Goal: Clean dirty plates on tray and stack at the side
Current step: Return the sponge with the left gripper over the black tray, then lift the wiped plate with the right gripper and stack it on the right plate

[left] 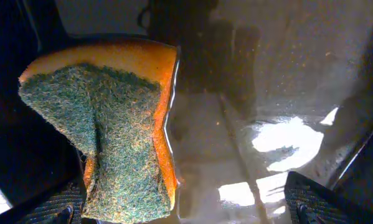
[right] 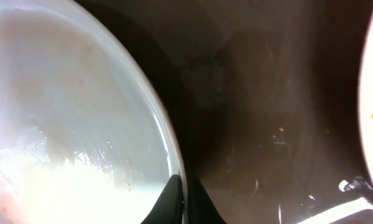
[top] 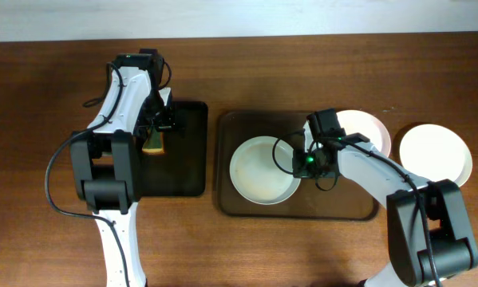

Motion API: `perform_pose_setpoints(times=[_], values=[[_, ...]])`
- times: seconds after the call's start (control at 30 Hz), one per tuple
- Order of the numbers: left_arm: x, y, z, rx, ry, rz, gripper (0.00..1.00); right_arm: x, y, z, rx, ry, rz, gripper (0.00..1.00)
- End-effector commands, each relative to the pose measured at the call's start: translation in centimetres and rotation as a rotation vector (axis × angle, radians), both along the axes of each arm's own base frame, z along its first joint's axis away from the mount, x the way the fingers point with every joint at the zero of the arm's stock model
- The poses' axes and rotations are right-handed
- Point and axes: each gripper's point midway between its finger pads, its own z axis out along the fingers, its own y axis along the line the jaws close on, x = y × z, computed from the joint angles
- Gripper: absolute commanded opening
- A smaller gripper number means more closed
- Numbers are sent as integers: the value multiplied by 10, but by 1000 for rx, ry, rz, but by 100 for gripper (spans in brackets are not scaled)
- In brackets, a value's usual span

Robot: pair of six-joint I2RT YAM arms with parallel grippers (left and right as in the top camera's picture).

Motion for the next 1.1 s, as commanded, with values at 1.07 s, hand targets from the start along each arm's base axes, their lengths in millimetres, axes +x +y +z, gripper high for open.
perform_pose_setpoints(times=[1.07], values=[[-2,2,-1,15,5,4,100,72,-46,199,-625,-391,2,4]])
